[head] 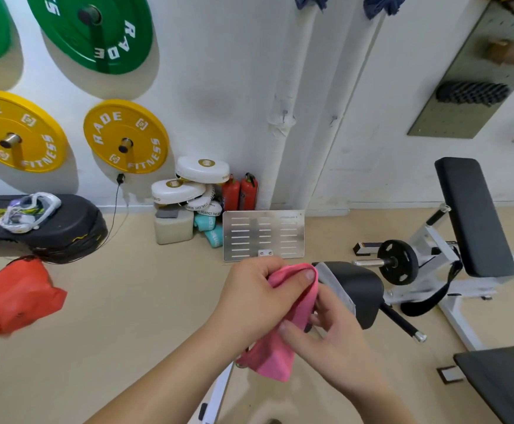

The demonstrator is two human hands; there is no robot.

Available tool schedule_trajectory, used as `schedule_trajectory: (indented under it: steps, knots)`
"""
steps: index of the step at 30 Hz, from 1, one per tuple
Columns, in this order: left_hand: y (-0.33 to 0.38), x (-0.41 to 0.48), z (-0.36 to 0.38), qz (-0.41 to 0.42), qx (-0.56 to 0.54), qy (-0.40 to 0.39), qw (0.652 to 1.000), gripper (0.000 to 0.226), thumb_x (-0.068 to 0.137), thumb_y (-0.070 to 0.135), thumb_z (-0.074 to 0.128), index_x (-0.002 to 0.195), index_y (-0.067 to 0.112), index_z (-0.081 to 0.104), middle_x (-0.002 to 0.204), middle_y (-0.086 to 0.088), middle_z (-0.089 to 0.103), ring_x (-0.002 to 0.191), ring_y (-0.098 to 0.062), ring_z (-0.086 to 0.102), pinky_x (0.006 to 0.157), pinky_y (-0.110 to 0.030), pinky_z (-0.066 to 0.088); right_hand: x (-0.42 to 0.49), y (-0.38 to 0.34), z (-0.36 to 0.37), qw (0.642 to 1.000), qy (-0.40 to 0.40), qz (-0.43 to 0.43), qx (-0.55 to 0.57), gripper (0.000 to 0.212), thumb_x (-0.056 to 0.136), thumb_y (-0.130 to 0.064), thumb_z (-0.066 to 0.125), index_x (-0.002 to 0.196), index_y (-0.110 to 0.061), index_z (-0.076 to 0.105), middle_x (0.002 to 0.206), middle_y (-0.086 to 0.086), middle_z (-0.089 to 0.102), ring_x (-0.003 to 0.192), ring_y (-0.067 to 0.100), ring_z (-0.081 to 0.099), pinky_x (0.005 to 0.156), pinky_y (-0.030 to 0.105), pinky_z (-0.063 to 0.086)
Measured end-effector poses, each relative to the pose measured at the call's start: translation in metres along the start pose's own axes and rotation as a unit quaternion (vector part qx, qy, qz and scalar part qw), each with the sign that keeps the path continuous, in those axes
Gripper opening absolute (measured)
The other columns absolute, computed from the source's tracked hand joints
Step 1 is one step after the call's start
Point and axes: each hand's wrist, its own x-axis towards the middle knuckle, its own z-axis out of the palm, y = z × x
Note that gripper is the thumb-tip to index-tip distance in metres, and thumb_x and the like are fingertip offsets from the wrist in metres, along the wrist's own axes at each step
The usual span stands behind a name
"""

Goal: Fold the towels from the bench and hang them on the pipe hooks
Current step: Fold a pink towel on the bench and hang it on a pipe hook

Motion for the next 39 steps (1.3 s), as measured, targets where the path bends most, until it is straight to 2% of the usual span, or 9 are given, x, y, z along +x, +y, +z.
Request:
schedule_trajectory:
  steps: [4, 9, 13, 16, 19, 25, 31, 34, 39]
  knots:
    - [0.007, 0.003, -0.001, 0.061, 0.076, 0.026, 0.995, 0.058, 0.086, 0.058, 0.067, 0.062, 0.007, 0.056, 0.051, -0.004, 0.044, 0.053, -0.01, 0.04, 0.052, -0.037, 0.042, 0.007, 0.004, -0.01, 0.992, 0.111, -0.014, -0.056, 0.019, 0.088, -0.001, 0.071, 0.086, -0.02, 0.07, 0.079, -0.007, 0.073, 0.073, 0.005, 0.068, 0.067, 0.011, 0.05]
    - [0.019, 0.023, -0.004, 0.102, 0.086, 0.041, 0.99, 0.061, 0.095, 0.052, 0.063, 0.061, 0.01, 0.033, 0.055, 0.007, 0.027, 0.053, -0.009, 0.031, 0.053, -0.032, 0.028, 0.025, 0.031, -0.046, 0.978, 0.132, 0.05, -0.155, 0.031, 0.084, -0.001, 0.052, 0.08, -0.028, 0.067, 0.068, 0.001, 0.066, 0.06, 0.015, 0.061, 0.063, 0.038, 0.051]
    - [0.028, 0.055, 0.002, 0.127, 0.1, 0.035, 0.986, 0.053, 0.1, 0.045, 0.056, 0.066, 0.006, 0.047, 0.057, -0.003, 0.036, 0.055, -0.011, 0.039, 0.055, -0.031, 0.033, 0.056, 0.064, -0.076, 0.969, 0.084, 0.135, -0.187, 0.01, 0.076, -0.014, 0.048, 0.072, -0.009, 0.056, 0.064, 0.018, 0.053, 0.055, 0.02, 0.051, 0.055, 0.039, 0.046]
    - [0.029, 0.094, 0.008, 0.135, 0.144, 0.053, 0.979, 0.039, 0.103, 0.036, 0.053, 0.078, 0.006, 0.059, 0.066, -0.007, 0.055, 0.062, -0.01, 0.05, 0.063, -0.029, 0.04, 0.094, 0.08, -0.102, 0.968, 0.051, 0.146, -0.195, 0.017, 0.087, -0.012, 0.049, 0.075, -0.013, 0.062, 0.063, 0.005, 0.06, 0.063, 0.025, 0.057, 0.06, 0.032, 0.047]
    - [0.037, 0.136, 0.008, 0.122, 0.195, 0.092, 0.969, 0.034, 0.104, 0.033, 0.052, 0.086, 0.007, 0.063, 0.074, -0.005, 0.06, 0.068, -0.012, 0.051, 0.065, -0.027, 0.038, 0.142, 0.06, -0.137, 0.976, 0.076, 0.082, -0.187, 0.024, 0.101, -0.013, 0.051, 0.089, -0.031, 0.063, 0.076, -0.008, 0.065, 0.073, 0.017, 0.061, 0.06, 0.02, 0.045]
    - [0.09, 0.2, 0.002, 0.143, 0.197, 0.261, 0.934, 0.031, 0.105, 0.042, 0.048, 0.089, 0.02, 0.063, 0.075, 0.01, 0.053, 0.07, -0.002, 0.05, 0.064, -0.025, 0.037, 0.225, -0.028, -0.208, 0.974, 0.171, -0.134, -0.069, 0.03, 0.094, -0.003, 0.053, 0.094, -0.025, 0.073, 0.081, -0.014, 0.072, 0.073, -0.013, 0.063, 0.062, 0.0, 0.044]
    - [0.075, 0.193, 0.019, 0.114, 0.149, 0.302, 0.935, 0.051, 0.099, 0.059, 0.044, 0.095, 0.013, 0.067, 0.093, -0.017, 0.069, 0.093, -0.035, 0.067, 0.087, -0.056, 0.054, 0.24, -0.015, -0.243, 0.975, 0.14, -0.166, -0.038, 0.03, 0.094, -0.007, 0.062, 0.092, -0.033, 0.077, 0.086, -0.018, 0.075, 0.079, 0.002, 0.067, 0.069, 0.012, 0.051]
    - [0.037, 0.177, 0.037, 0.047, 0.13, 0.292, 0.946, 0.044, 0.1, 0.06, 0.046, 0.099, 0.023, 0.07, 0.094, -0.008, 0.074, 0.095, -0.029, 0.071, 0.09, -0.054, 0.055, 0.232, 0.02, -0.249, 0.991, 0.068, -0.116, -0.028, 0.036, 0.094, -0.003, 0.063, 0.094, -0.035, 0.078, 0.087, -0.016, 0.078, 0.08, 0.009, 0.072, 0.065, 0.018, 0.058]
    - [-0.044, 0.127, 0.086, -0.061, 0.102, 0.248, 0.961, 0.036, 0.099, 0.056, 0.048, 0.099, 0.031, 0.074, 0.095, 0.001, 0.077, 0.095, -0.013, 0.073, 0.091, -0.041, 0.057, 0.202, 0.096, -0.258, 0.993, -0.002, -0.053, -0.109, 0.028, 0.091, -0.012, 0.074, 0.093, -0.039, 0.079, 0.083, -0.024, 0.076, 0.084, -0.005, 0.068, 0.074, 0.02, 0.052]
